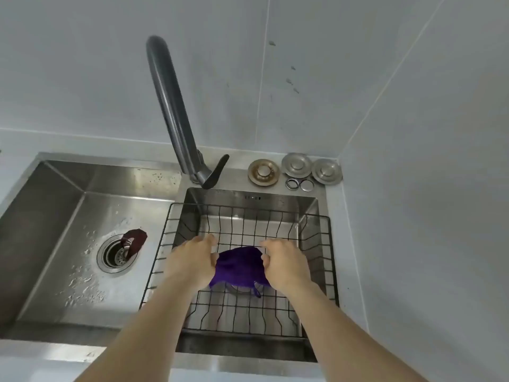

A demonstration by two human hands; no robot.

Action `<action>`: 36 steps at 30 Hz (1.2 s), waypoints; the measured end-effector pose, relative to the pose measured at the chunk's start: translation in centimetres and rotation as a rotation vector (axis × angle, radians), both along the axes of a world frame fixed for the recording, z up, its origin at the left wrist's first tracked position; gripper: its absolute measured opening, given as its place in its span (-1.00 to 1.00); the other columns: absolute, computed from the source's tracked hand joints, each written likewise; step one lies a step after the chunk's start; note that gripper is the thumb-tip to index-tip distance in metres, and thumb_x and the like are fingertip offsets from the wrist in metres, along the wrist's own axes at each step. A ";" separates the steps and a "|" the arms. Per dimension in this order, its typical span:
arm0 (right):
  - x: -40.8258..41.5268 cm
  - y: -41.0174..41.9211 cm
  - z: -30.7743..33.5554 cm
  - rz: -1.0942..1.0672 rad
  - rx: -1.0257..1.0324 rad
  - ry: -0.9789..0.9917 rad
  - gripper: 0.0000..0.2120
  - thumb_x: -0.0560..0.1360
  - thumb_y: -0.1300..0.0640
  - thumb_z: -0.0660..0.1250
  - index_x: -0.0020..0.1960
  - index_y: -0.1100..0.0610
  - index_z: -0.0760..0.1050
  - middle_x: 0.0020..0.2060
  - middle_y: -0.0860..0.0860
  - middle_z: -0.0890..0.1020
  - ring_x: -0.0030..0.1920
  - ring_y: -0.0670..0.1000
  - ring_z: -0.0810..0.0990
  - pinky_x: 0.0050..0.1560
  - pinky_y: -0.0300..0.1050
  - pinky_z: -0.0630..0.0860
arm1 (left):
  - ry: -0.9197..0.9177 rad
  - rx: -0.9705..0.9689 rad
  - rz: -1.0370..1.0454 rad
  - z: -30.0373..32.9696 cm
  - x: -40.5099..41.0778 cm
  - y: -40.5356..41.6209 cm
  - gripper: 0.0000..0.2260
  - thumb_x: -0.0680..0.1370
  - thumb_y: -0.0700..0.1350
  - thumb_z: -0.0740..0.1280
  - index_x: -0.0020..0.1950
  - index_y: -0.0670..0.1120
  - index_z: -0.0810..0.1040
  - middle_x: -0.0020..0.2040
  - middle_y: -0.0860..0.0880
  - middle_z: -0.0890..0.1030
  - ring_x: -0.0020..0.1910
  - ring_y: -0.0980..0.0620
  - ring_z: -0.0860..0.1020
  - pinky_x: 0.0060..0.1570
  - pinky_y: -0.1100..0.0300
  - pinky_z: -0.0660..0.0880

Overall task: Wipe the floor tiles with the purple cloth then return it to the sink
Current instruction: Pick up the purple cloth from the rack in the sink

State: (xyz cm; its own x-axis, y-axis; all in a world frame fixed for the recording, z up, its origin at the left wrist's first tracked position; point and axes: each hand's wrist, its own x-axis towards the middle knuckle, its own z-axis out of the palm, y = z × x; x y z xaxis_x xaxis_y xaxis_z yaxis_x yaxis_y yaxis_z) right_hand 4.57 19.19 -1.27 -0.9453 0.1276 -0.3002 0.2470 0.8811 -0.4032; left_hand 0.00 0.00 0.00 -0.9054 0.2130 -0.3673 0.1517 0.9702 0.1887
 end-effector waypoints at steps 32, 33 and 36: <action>11.3 -7.6 17.0 -0.141 0.126 0.496 -0.79 0.51 0.30 0.35 0.08 0.06 0.50 -0.02 0.00 0.61 -0.03 0.07 0.57 -0.16 -0.02 0.52 | 0.491 0.412 0.043 15.9 10.0 -9.0 -0.93 0.62 -0.05 0.28 0.05 0.12 0.52 -0.16 0.06 0.61 -0.26 0.02 0.47 -0.36 0.16 0.31; 13.0 -8.6 18.6 -0.149 0.137 0.547 -0.79 0.52 0.31 0.33 0.09 0.08 0.52 -0.02 0.02 0.62 -0.03 0.09 0.56 -0.19 -0.05 0.45 | 0.521 0.431 0.039 17.3 11.5 -10.0 -0.93 0.62 -0.04 0.28 0.06 0.12 0.53 -0.13 0.05 0.64 -0.23 -0.02 0.51 -0.30 0.14 0.36; 18.5 -11.8 22.8 -0.158 0.157 0.646 -0.80 0.55 0.32 0.28 0.10 0.10 0.53 0.00 0.05 0.63 -0.03 0.14 0.57 -0.19 -0.08 0.33 | 0.570 0.474 0.032 21.5 16.3 -13.0 -0.92 0.63 -0.03 0.27 0.08 0.12 0.52 -0.02 0.04 0.66 -0.07 -0.10 0.61 -0.19 0.06 0.48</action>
State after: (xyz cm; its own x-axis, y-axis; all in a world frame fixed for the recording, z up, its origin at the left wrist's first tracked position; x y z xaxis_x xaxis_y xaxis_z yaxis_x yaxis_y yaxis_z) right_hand 23.05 7.39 21.53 -0.8949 0.2745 0.3518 0.1299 0.9145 -0.3830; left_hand 16.34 -13.03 21.47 -0.9365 0.2026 0.2861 0.3246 0.8096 0.4891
